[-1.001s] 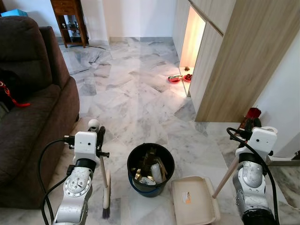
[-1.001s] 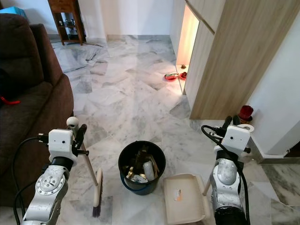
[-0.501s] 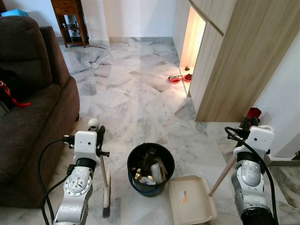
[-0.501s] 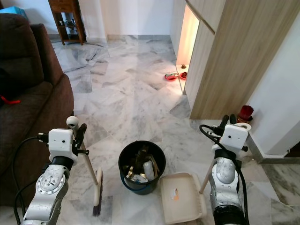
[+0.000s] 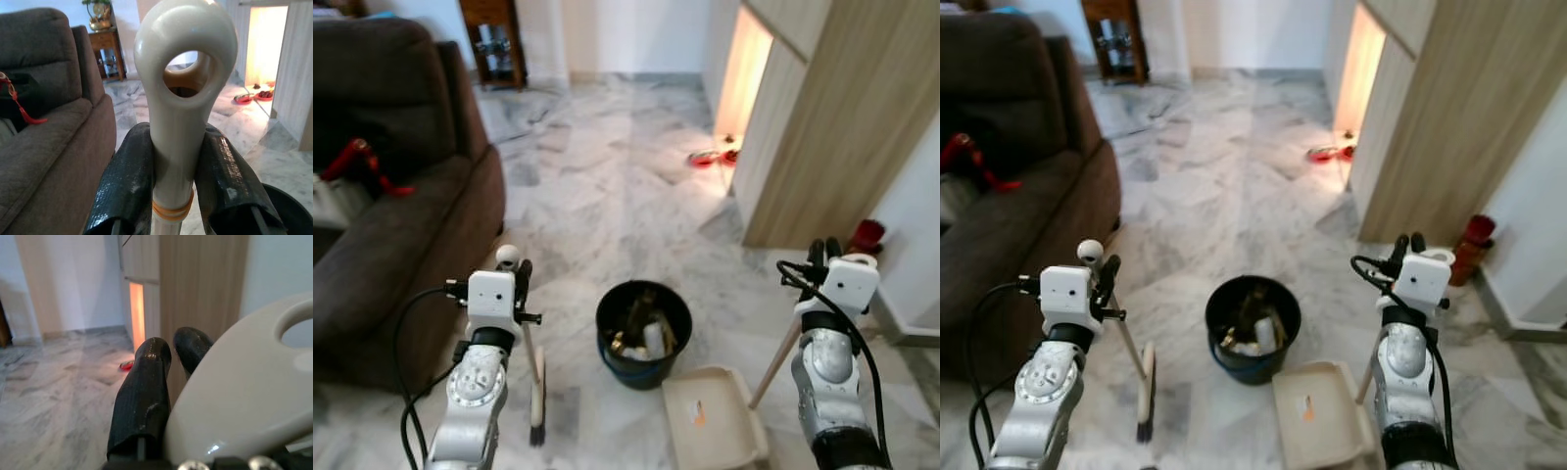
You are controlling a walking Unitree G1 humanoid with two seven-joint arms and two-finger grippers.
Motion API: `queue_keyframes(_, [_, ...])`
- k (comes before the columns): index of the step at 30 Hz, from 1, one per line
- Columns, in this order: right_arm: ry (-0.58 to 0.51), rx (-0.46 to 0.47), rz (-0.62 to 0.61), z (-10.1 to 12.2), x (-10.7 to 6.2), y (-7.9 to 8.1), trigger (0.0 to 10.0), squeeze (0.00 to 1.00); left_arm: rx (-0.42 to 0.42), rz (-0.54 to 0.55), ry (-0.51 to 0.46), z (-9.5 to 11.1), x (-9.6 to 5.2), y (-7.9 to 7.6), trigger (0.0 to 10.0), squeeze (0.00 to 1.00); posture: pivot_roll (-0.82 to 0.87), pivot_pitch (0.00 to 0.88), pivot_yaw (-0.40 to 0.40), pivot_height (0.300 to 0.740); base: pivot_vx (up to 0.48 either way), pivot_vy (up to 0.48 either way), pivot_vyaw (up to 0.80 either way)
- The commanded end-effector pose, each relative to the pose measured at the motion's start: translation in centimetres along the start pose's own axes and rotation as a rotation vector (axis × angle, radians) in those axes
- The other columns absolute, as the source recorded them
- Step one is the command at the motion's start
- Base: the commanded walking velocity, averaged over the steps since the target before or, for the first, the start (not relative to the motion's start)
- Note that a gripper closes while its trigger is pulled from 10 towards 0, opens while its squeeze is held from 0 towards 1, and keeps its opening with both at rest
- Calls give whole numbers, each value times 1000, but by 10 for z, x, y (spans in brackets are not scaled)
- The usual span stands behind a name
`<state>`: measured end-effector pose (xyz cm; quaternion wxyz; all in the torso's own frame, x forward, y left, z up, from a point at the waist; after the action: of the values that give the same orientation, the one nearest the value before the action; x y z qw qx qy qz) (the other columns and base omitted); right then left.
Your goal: Sweep floor
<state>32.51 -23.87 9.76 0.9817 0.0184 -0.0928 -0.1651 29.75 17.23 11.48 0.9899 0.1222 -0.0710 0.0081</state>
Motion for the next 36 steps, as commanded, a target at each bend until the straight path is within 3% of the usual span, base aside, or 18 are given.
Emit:
queue_keyframes(1, [-43, 11, 10, 10, 5, 3, 10000, 0, 0, 14, -50, 10, 3, 3, 10000, 0, 91, 0, -32, 740, -281, 0, 0])
queue_keyframes(13, [-41, 25, 33, 10, 6, 8, 10000, 0, 4, 13, -46, 8, 5, 2, 10000, 0, 82, 0, -34, 740, -272, 0, 0])
queue_keyframes(20, [-19, 21, 21, 4, 2, 1, 10000, 0, 35, 32, 25, -14, 7, 15, 10000, 0, 64, 0, -30, 740, 0, 0, 0])
queue_keyframes(29, [13, 28, 28, 1, 4, 0, 10000, 0, 32, 41, 19, -14, 9, 17, 10000, 0, 70, 0, -38, 740, 0, 0, 0])
queue_keyframes(36, [34, 33, 49, -3, 3, 5, 10000, 0, 20, 24, 4, -12, 11, 11, 10000, 0, 62, 0, -34, 740, 0, 0, -800])
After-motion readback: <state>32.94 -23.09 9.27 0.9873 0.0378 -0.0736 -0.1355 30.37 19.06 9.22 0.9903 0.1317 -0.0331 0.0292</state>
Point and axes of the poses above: a point about 5 cm out from each wrist's last joint towards the gripper, its own x axis pointing out of the wrist towards the gripper, its own z axis along the axis of the wrist's last joint, y = z × x, the point moved 2 cm from there along x, pointing out of the wrist towards the gripper, and after that the axes turned 6 degrees about x, right-handed, at the moved point
